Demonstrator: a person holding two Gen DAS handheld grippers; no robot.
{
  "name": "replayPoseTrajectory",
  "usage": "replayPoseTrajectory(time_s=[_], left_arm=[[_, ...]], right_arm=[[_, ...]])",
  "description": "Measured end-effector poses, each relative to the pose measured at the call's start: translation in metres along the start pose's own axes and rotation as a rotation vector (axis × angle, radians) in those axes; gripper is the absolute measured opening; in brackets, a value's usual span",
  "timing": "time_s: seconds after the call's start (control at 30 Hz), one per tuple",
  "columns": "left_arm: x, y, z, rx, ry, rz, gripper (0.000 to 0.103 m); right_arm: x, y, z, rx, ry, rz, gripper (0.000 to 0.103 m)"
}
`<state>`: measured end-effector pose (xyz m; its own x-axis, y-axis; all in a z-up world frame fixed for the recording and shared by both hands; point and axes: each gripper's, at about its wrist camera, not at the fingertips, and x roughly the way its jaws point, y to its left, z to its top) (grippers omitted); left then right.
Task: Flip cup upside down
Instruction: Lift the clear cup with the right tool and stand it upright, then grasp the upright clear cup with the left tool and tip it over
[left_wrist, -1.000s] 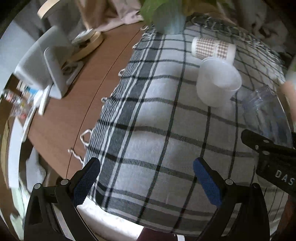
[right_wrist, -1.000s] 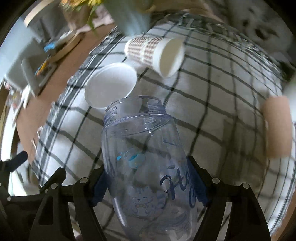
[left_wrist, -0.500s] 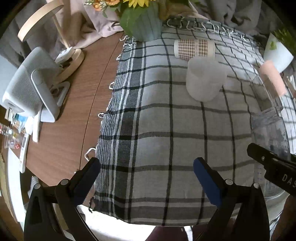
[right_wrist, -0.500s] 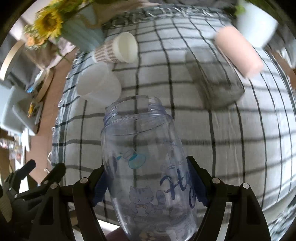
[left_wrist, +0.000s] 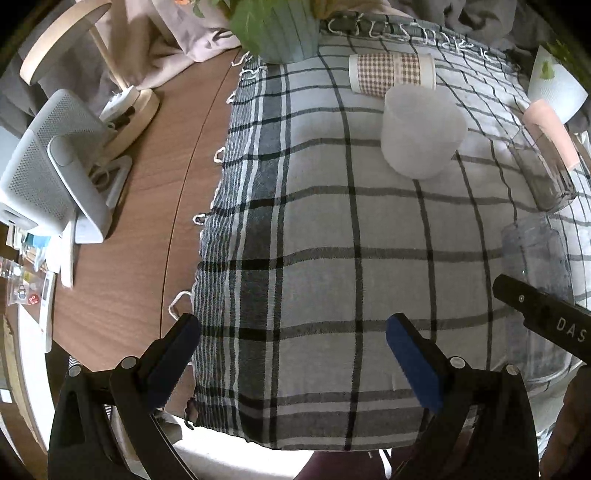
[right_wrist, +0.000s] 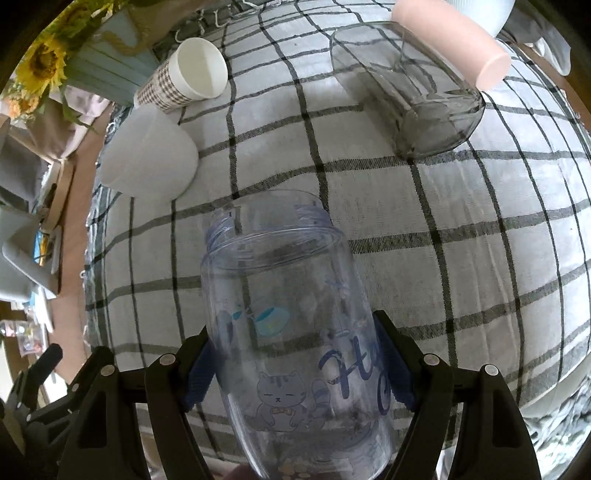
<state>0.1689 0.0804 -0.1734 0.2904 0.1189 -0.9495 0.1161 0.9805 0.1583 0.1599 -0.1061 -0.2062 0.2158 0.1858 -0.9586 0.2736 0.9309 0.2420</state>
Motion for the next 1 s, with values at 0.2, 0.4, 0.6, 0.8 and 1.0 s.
replayPoseTrajectory(time_s=[0.2,0.4,0.6,0.8,1.0], left_arm=[[-0.004,-0.001,-0.002,-0.015,0.000,0.013,0.102],[-0.021,-0.007,-0.007,-0.041,-0.028,0.003,0.102],[-0.048,-0.023,-0.016,-0.036,-0.071,-0.010,0.102],[-0.071,-0.056,-0.027,-0.014,-0.078,-0.081,0.102],[-0.080,-0.093,-0.032,0.000,-0.087,-0.162,0.102]], right_arm=[[0.003,0.007,0.006,-0.017,-0.012,-0.026,0.078],[-0.016,0.004,0.003,-0.054,-0.054,0.025,0.081],[-0.072,-0.005,-0.012,-0.100,-0.184,0.026,0.083],[-0.109,-0.035,-0.019,-0.103,-0.258,-0.022,0.085],[-0.118,-0.065,-0.017,-0.097,-0.237,-0.031,0.085]])
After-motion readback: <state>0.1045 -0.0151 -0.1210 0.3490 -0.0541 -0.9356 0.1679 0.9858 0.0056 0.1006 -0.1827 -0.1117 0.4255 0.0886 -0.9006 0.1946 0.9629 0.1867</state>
